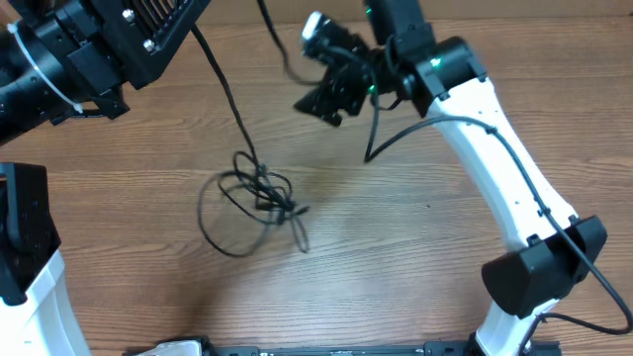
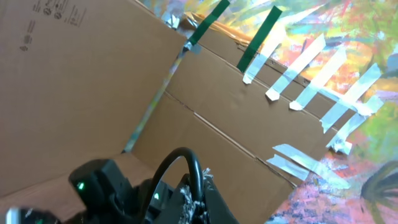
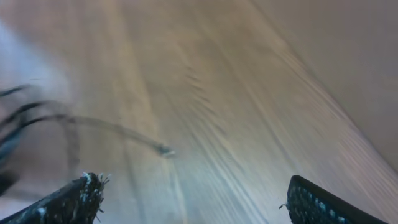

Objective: Untangle cables

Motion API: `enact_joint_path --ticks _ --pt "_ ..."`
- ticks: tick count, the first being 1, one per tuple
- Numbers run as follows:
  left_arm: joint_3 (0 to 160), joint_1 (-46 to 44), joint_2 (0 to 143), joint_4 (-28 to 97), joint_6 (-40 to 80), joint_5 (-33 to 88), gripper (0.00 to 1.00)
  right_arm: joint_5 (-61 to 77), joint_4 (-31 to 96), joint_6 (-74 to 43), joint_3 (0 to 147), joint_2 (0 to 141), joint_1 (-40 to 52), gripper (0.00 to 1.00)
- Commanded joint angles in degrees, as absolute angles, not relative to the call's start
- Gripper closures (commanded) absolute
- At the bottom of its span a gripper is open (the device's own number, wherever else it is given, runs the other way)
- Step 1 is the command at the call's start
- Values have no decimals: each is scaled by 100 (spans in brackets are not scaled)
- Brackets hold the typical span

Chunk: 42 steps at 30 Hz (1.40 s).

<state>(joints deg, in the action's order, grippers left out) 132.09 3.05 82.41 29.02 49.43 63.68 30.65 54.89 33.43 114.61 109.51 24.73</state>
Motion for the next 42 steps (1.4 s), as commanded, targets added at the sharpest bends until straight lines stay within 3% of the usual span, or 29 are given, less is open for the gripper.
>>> enact_joint_path --ticks 1,24,42 --pt "13308 338 8224 2799 5087 6429 96 3004 5402 3002 11458 10932 2067 7" --pt "13308 342 8289 2805 5081 5297 96 3918 6412 3500 11437 11015 1831 13" --pt "13308 342 8396 2867 4952 4956 96 4213 6556 4193 11089 11065 2591 14"
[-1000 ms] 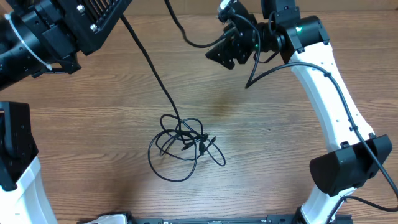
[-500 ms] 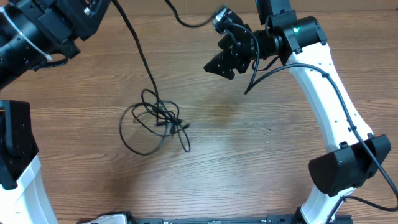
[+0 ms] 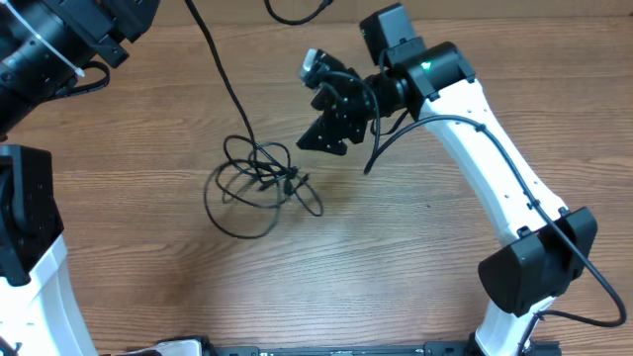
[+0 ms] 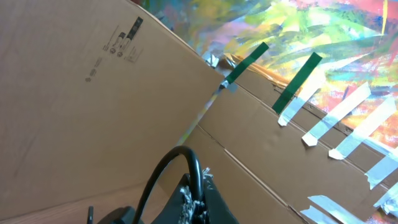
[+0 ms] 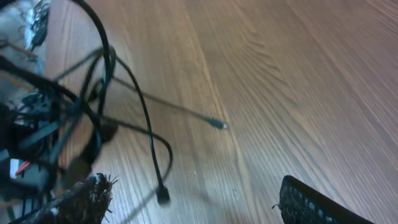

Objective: Untangle cables

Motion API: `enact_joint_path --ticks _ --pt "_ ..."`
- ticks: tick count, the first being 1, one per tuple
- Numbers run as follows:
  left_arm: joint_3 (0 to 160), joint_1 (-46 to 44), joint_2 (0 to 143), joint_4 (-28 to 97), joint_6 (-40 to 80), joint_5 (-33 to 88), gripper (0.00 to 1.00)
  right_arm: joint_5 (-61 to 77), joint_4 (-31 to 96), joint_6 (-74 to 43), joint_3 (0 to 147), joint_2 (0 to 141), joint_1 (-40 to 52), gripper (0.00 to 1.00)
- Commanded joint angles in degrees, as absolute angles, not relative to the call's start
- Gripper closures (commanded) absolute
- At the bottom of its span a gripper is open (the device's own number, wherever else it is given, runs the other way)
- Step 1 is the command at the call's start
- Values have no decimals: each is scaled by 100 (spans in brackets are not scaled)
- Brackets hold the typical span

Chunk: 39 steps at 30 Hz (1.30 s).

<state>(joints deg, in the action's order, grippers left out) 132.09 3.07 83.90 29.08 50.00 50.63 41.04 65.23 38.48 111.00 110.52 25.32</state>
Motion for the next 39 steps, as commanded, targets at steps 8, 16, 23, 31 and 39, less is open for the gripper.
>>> enact_joint_path --ticks 8,16,23,31,39 --pt "13308 342 8401 2867 4952 4956 96 4484 6764 4703 11089 11065 2611 14" --pt "13308 342 8401 2871 4910 4956 96 4683 6755 4707 11100 11065 2672 14" --pt "13308 342 8401 2947 4884 4958 96 4788 6740 4709 11172 10965 2786 14" --pt "13308 342 8401 2976 4888 4982 96 4810 6737 5004 11181 10860 2899 15" --pt "13308 342 8401 2976 4886 5085 96 4810 6355 5282 11181 10860 2967 22"
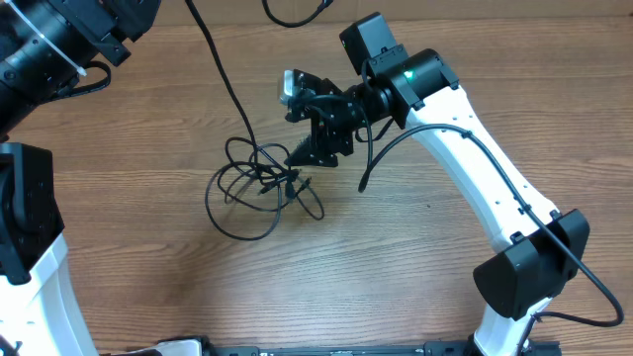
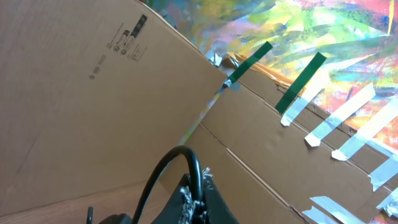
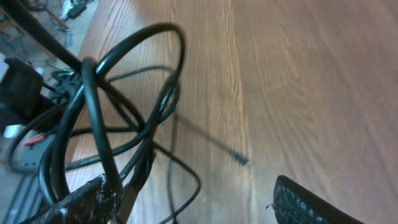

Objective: Untangle cables

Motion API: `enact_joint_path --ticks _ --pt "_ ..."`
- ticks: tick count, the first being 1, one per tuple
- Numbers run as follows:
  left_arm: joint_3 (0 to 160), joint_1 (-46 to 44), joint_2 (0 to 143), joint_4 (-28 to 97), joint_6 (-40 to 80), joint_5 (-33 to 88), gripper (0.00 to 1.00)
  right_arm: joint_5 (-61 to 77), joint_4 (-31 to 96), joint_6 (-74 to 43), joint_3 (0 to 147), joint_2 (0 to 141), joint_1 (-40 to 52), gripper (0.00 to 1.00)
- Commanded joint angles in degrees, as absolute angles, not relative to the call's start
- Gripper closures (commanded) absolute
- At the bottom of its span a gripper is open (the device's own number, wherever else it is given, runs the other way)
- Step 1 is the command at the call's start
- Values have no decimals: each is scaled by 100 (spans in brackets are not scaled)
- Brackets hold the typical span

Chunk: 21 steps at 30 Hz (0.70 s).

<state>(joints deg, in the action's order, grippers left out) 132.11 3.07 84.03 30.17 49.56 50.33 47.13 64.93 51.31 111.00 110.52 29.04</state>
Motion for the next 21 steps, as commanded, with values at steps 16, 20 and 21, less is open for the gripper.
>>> enact_joint_path --ticks 16,20,21 --pt "13308 342 8401 3000 4866 5131 96 4812 6228 5275 11181 10860 3409 33" --pt "13308 342 8401 3004 4864 5179 96 4812 6222 5275 11181 10862 3610 96" --pt "13308 342 8401 3015 4864 5199 96 4812 6224 5275 11181 10868 3645 96"
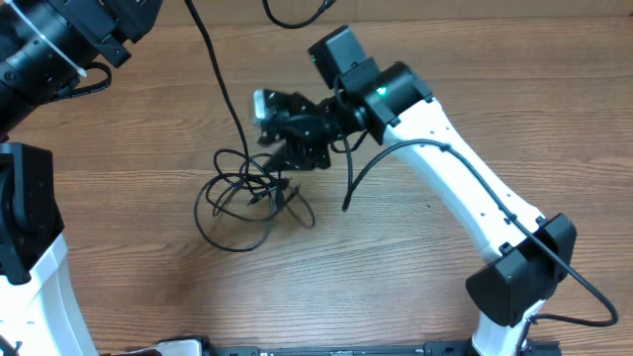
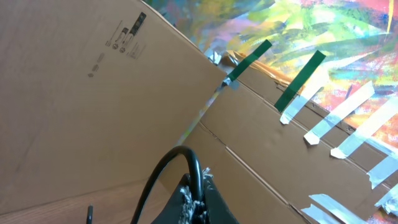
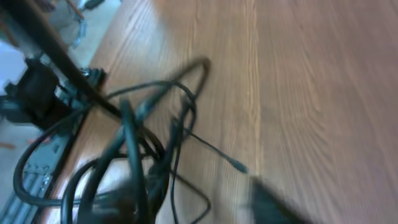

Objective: Untangle cables

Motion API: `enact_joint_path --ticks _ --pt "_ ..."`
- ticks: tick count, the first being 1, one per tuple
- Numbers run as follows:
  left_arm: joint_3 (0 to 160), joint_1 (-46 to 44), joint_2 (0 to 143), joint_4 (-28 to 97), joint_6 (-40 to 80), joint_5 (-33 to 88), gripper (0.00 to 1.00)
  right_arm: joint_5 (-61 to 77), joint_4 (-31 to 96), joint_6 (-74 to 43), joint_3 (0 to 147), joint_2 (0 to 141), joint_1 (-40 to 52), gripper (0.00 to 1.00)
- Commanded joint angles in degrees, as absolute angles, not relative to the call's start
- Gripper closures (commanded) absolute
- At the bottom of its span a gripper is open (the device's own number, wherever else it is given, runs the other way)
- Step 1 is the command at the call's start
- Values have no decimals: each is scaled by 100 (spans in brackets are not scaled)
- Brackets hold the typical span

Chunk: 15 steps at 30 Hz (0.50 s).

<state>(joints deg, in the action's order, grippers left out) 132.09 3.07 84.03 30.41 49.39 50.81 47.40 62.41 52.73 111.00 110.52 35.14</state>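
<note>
A tangle of thin black cables [image 1: 242,193] lies on the wooden table [image 1: 396,267] left of centre. One strand [image 1: 223,84] rises from it toward the top left, where my left gripper [image 2: 200,202] is shut on that black cable [image 2: 186,163], high above the table. My right gripper [image 1: 282,156] is low at the tangle's upper right edge. Its view is blurred: the fingers [image 3: 273,199] stand apart with cable loops [image 3: 143,130] at and between them, and a loose plug end [image 3: 239,167] lies just ahead.
Cardboard walls [image 2: 93,112] with green and white tape strips [image 2: 298,81] stand behind the table. My right arm's own lead [image 1: 361,168] hangs beside the tangle. Another black cable loop [image 1: 297,15] shows at the top edge. My left arm [image 1: 69,40] fills the top left.
My right gripper has moved left and lower, from just beside the tangle onto its upper right edge. The tangle has shifted a little to the left. The left gripper keeps its cable unchanged.
My right gripper was open, high above the table's far side, while the left held a strand up from the tangle. It was then lower and nearer the tangle, then right beside it. Now it is in among the loops, and the tangle sits slightly further left.
</note>
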Motion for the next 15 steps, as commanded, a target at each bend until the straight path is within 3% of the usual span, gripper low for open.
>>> enact_joint_path --ticks 1,8,12,15 --pt "13308 342 8401 3020 4864 5214 96 4810 6224 5277 11172 10871 3675 96" --pt "13308 373 8401 3020 4768 5212 96 4764 6178 5137 11161 10862 3426 96" --pt "13310 1367 8379 3605 4320 4976 96 4707 6250 4504 11161 10711 2512 96" --pt "13308 2329 8379 4189 4084 5476 96 4724 6287 4150 11161 10479 1715 96"
